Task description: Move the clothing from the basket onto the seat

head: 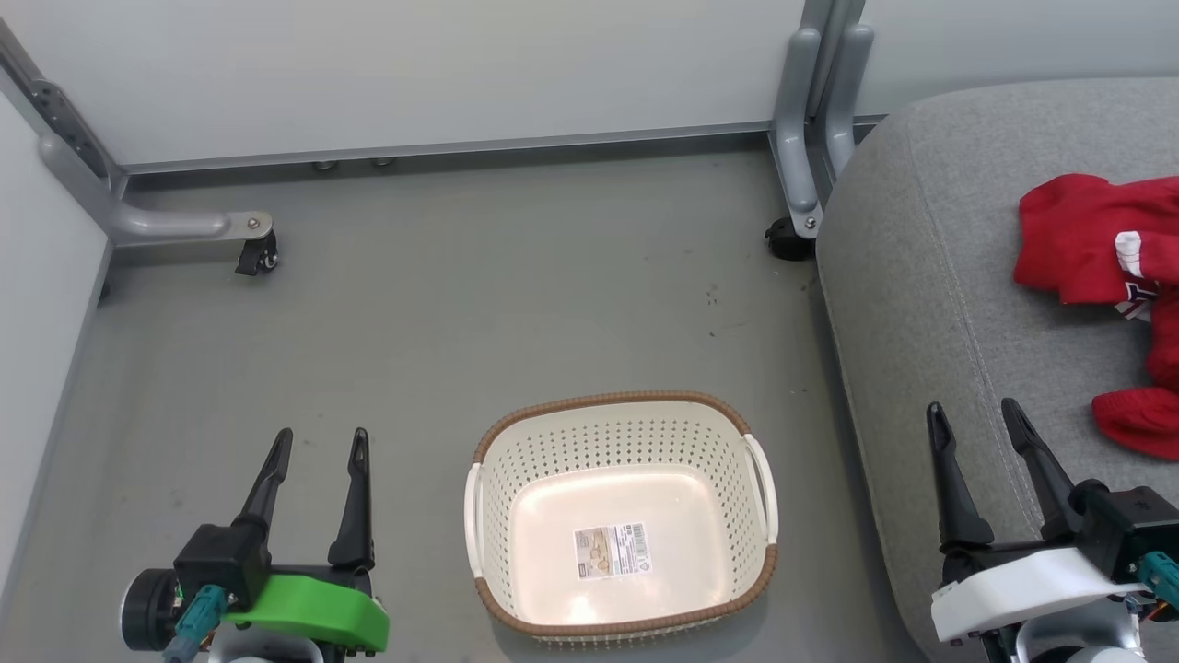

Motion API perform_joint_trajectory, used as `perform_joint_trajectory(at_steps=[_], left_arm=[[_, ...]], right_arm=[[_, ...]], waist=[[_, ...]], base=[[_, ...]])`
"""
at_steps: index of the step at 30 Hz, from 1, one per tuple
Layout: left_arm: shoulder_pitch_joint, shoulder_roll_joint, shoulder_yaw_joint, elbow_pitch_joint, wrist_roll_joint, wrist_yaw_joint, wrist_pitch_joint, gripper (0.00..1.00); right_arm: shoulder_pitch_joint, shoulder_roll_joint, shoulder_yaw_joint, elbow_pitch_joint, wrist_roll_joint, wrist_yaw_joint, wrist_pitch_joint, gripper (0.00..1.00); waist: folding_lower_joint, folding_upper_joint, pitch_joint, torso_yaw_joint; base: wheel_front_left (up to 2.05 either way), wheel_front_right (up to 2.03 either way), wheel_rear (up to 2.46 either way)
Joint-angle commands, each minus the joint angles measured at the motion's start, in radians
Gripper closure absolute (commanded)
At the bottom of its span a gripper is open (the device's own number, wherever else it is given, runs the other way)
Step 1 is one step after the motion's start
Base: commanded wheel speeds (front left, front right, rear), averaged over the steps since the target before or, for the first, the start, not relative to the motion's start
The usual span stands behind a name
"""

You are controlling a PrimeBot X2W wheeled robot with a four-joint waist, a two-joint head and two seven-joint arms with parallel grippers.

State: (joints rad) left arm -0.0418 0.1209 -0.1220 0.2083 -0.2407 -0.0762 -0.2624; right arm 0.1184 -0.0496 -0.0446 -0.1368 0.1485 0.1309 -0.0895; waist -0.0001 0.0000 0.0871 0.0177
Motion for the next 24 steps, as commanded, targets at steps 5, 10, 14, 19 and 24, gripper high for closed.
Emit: perform_joint_trajectory(at_steps=[5,10,14,19,24], left_arm=[[0.012,-0.004,0.012,0.011,0.019,-0.010,-0.003,0.00],[0.007,-0.010,0.020,0.017,0.030,-0.015,-0.003,0.00],[0.008,-0.014,0.030,0.024,0.034,-0.019,-0.003,0.00],[0.000,-0.014,0.029,0.034,0.023,-0.017,0.003,1.00],[-0.004,-0.018,0.034,0.060,-0.030,-0.018,0.022,1.00]], right_arm=[[0.009,-0.002,0.001,-0.007,0.005,0.000,0.000,0.00],[0.011,-0.002,0.003,-0.008,0.007,0.000,0.001,0.00],[0.013,-0.002,0.003,-0.007,0.008,0.000,0.002,0.00],[0.002,0.002,0.004,0.009,0.007,0.000,-0.001,1.00],[-0.002,0.003,0.007,0.039,0.064,0.000,0.002,1.00]], waist=[[0.0001,0.0000,0.000,0.002],[0.0001,0.0000,0.000,0.003],[0.0001,0.0000,-0.001,0.003],[0.0001,0.0000,-0.002,0.003],[0.0001,0.0000,-0.003,0.002]], base=[[0.00,0.00,0.00],[0.00,0.00,0.00],[0.00,0.00,0.00],[0.00,0.00,0.00],[0.00,0.00,0.00]])
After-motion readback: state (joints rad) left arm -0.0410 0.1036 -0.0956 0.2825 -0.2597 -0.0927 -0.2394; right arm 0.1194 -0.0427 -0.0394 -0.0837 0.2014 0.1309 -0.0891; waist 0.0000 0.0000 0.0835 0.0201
